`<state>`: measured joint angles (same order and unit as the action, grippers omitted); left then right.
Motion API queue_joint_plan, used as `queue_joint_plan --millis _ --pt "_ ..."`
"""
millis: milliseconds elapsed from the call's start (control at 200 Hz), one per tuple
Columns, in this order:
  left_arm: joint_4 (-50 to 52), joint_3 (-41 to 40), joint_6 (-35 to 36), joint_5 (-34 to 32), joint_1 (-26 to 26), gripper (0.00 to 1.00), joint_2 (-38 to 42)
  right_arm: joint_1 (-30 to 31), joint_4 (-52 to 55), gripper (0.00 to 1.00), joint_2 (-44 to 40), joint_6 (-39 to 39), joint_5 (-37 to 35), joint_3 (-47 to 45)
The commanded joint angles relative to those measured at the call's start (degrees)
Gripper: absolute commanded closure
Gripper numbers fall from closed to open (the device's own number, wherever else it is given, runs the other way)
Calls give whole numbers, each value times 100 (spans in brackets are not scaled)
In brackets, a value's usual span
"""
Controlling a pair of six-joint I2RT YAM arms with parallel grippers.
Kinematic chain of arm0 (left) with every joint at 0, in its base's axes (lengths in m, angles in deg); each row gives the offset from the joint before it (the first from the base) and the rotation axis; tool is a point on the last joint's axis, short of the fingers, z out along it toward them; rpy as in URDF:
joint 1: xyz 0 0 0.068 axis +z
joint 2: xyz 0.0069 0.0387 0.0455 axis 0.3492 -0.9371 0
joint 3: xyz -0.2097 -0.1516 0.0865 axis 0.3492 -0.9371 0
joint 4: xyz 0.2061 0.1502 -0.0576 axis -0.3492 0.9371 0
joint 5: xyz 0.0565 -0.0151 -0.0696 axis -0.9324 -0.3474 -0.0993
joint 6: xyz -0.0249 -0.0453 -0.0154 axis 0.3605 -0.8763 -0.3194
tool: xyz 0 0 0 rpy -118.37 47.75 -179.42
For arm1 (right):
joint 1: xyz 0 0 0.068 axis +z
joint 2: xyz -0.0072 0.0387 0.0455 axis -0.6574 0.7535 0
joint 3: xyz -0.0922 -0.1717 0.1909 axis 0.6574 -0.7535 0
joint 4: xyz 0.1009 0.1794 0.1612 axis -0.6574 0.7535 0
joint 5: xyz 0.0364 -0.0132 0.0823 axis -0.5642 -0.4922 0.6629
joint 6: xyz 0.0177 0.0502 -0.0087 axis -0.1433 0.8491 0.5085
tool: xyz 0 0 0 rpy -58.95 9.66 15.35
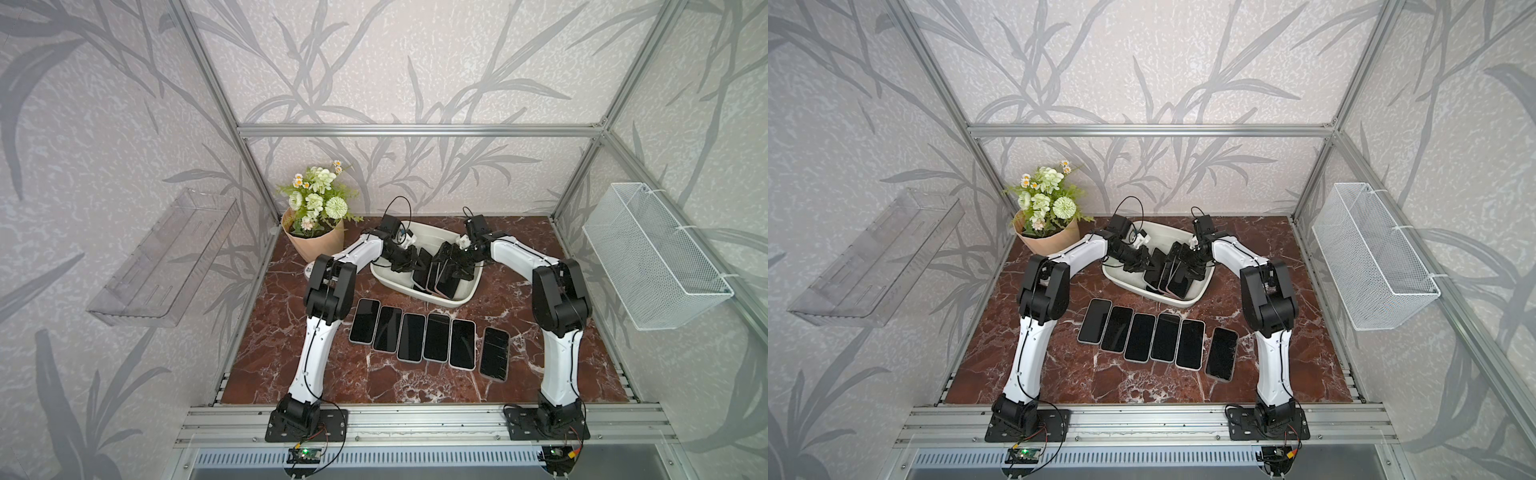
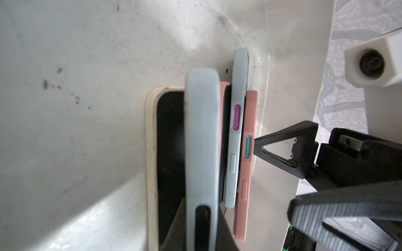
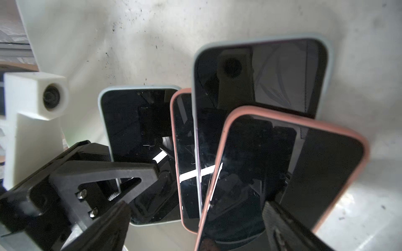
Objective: Take the phone out of the storage box
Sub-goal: Pick up the phone from the storage box, then place the phone at the center of the board.
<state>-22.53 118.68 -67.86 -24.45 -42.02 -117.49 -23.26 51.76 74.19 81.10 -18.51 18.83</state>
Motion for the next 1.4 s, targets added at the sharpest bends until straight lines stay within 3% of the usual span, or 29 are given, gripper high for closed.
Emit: queue_joint_plan --millis 0,285,490,680,945,1130,1395 --pt "360 248 107 -102 -65 91 271 224 -110 0 156 -19 -146 -435" --pt "617 525 140 -515 3 93 1353 221 -544 0 -836 -148 -489 -950" --pt "1329 -76 624 -781 151 93 2322 159 -599 0 -1293 -222 -371 -1236" --pt "2283 -1490 1321 -1831 203 93 3551 17 -624 0 -1777 -289 -221 -1616" --pt "2490 -3732 1110 -3435 641 93 5181 -18 -779 0 -2055 -358 111 -2042" --pt "2251 -4198 1128 -3555 952 94 5236 -19 -965 0 -2108 -278 248 -2252" --pt "1638 -4542 1197 -3699 1165 95 4496 -19 -1011 0 -2260 -313 258 -2459"
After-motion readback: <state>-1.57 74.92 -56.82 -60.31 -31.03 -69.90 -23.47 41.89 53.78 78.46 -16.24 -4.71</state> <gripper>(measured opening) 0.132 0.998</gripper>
